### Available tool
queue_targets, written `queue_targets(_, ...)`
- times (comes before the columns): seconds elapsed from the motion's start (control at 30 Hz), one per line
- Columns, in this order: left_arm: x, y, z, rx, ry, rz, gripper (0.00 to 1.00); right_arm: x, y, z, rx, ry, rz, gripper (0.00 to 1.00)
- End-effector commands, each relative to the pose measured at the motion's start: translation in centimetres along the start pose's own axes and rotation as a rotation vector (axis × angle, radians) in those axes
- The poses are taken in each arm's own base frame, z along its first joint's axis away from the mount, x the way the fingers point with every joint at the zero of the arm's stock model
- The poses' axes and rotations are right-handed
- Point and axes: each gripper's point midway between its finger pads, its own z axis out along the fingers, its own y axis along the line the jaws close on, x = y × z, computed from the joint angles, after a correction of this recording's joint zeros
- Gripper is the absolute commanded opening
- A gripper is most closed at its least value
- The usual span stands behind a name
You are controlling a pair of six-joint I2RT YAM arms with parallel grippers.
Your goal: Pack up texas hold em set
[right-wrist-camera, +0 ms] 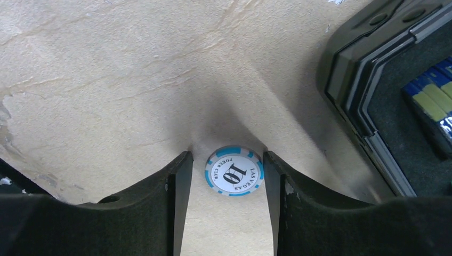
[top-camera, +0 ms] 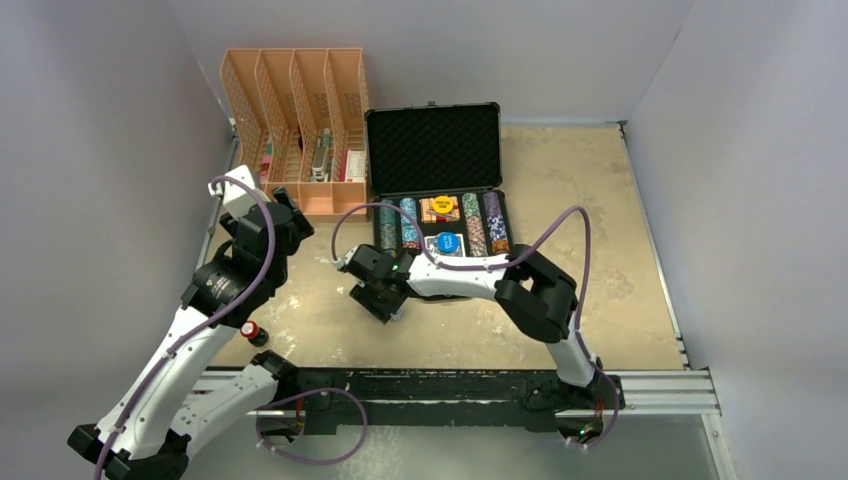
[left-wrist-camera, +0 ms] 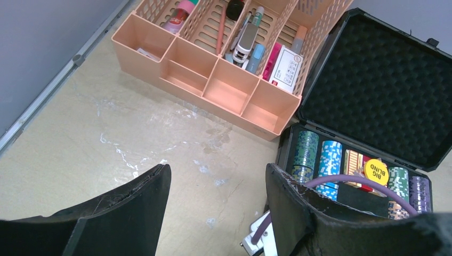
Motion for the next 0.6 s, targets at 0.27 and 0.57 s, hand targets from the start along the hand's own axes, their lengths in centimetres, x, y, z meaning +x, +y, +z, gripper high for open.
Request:
queue_targets(0.27, -0.3, 0.1, 0.2, 0.001, -0.028, -0.036, 0.65, 9.6, -1.9, 1.9, 0.039, 0.325, -0.062, 0.53)
queue_targets(0.57, -0.7, 0.4, -0.2, -0.001, -0.041, -0.039, 0.65, 11.5, -1.8, 3.8, 0.021, 0.408, -0.097, 0.49)
